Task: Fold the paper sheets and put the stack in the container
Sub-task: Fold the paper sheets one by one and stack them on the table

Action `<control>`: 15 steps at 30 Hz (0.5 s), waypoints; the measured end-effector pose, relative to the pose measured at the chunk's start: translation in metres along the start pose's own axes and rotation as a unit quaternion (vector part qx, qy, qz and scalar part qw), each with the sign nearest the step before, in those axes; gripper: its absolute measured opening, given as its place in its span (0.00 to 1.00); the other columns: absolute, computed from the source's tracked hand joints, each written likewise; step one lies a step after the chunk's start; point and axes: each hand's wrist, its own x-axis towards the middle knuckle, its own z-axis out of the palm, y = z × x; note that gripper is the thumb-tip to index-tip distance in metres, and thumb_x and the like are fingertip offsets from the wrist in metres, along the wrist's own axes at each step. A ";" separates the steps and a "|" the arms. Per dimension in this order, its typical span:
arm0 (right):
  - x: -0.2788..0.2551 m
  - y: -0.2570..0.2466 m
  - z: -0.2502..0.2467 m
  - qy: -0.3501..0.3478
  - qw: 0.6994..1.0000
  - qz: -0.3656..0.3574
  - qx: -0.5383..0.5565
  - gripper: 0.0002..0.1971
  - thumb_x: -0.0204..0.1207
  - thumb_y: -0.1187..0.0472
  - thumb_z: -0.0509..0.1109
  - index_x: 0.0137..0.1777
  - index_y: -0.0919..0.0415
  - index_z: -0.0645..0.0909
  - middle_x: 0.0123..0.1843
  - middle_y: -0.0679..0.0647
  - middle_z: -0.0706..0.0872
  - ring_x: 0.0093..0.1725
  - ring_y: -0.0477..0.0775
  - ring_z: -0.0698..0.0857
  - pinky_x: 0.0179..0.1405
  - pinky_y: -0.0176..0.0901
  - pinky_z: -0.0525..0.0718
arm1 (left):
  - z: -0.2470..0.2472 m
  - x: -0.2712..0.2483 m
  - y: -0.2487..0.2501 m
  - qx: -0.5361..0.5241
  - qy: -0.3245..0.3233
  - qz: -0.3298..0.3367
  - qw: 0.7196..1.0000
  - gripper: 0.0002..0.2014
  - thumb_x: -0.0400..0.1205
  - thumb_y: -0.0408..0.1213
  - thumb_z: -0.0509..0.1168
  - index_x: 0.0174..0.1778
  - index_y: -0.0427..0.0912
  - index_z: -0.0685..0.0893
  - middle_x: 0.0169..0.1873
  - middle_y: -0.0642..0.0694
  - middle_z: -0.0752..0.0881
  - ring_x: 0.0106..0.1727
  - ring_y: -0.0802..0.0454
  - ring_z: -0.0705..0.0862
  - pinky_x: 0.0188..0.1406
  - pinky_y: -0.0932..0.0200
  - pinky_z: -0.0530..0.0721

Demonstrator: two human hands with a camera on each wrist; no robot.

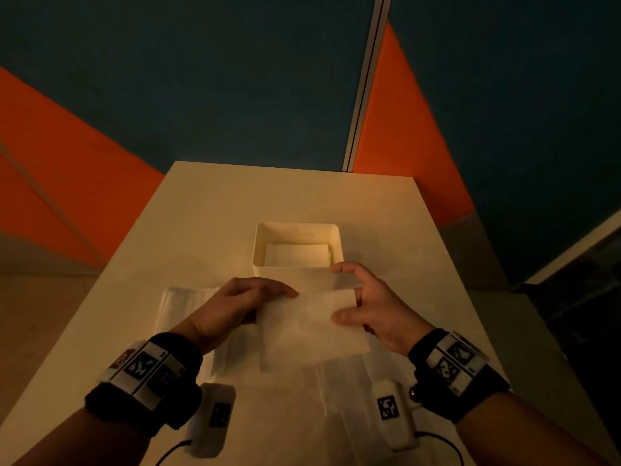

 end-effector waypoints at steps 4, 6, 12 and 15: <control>0.002 -0.006 0.012 -0.055 0.995 -0.020 -0.081 0.34 0.66 0.76 0.77 0.63 0.39 0.75 0.48 0.71 0.87 0.45 0.61 0.87 0.48 0.61 0.86 | 0.006 0.000 0.001 0.074 -0.044 -0.008 0.996 0.10 0.73 0.33 0.74 0.44 0.54 0.92 0.54 0.49 0.89 0.55 0.50 0.86 0.55 0.61 0.85; 0.006 -0.006 0.016 -0.071 0.988 -0.029 -0.133 0.34 0.65 0.71 0.79 0.63 0.36 0.74 0.50 0.77 0.84 0.45 0.65 0.85 0.49 0.65 0.86 | 0.009 0.000 -0.002 0.110 -0.089 -0.015 0.990 0.16 0.76 0.26 0.70 0.48 0.54 0.91 0.56 0.54 0.87 0.58 0.54 0.84 0.58 0.58 0.85; 0.012 0.004 0.009 -0.002 0.974 -0.003 -0.227 0.26 0.71 0.71 0.75 0.64 0.49 0.73 0.40 0.59 0.85 0.34 0.53 0.86 0.31 0.42 0.83 | -0.004 -0.014 -0.012 0.127 0.069 -0.026 0.989 0.19 0.78 0.23 0.66 0.51 0.54 0.90 0.56 0.50 0.87 0.50 0.46 0.87 0.49 0.55 0.89; 0.011 0.018 -0.008 0.033 0.951 0.021 -0.308 0.24 0.71 0.69 0.74 0.64 0.53 0.74 0.40 0.56 0.86 0.33 0.45 0.83 0.29 0.31 0.78 | -0.026 -0.028 -0.021 0.030 0.205 -0.012 0.978 0.17 0.78 0.21 0.66 0.52 0.49 0.87 0.48 0.33 0.89 0.38 0.43 0.87 0.41 0.51 0.89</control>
